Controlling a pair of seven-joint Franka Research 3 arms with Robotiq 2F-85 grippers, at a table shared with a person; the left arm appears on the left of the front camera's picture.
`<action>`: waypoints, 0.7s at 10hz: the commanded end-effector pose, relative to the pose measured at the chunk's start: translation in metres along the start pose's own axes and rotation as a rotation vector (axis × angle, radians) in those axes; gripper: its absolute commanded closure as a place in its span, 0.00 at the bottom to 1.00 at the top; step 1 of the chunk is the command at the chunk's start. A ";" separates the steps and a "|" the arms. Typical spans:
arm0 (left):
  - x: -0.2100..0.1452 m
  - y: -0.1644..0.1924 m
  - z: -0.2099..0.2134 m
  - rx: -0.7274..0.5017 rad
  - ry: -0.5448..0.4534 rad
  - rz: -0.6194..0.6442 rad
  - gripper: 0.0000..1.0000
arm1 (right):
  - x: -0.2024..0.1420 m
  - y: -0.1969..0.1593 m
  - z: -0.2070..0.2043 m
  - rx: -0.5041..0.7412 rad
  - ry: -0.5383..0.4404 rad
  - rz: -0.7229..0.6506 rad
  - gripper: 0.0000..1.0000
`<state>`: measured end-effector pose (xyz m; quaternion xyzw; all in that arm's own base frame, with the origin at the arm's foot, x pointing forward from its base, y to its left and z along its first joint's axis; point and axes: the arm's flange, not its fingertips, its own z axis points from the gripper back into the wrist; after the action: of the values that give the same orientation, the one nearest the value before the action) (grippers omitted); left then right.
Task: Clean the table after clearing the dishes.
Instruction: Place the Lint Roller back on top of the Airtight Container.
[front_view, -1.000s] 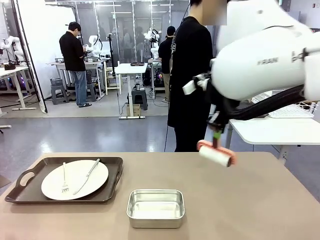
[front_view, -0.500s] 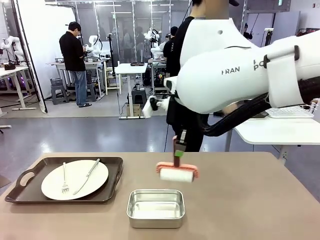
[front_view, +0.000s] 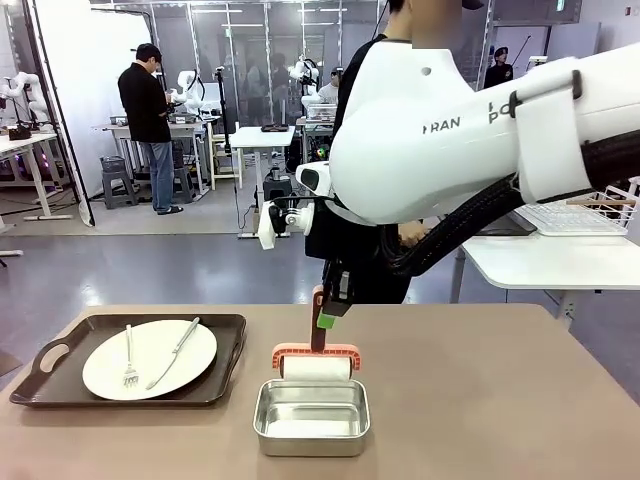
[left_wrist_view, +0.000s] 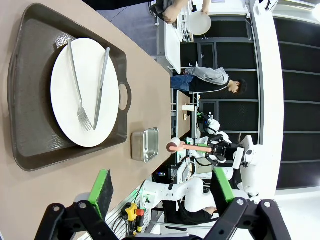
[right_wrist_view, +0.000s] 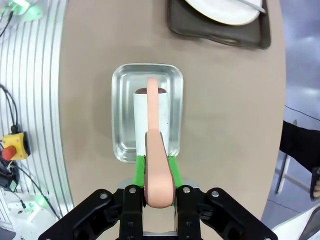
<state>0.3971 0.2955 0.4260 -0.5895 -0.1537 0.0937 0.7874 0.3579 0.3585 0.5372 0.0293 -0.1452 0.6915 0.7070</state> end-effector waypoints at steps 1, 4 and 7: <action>-0.003 -0.001 0.003 -0.007 0.007 -0.009 0.00 | 0.003 0.010 0.003 0.013 0.008 0.028 0.79; -0.003 -0.001 0.003 -0.007 0.007 -0.009 0.00 | 0.003 0.010 0.003 0.013 0.008 0.028 0.79; -0.003 -0.001 0.003 -0.007 0.007 -0.009 0.00 | 0.002 -0.020 -0.031 0.032 -0.006 -0.030 0.79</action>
<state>0.3971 0.2955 0.4260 -0.5895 -0.1537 0.0937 0.7874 0.3690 0.3598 0.5204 0.0334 -0.1324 0.6892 0.7116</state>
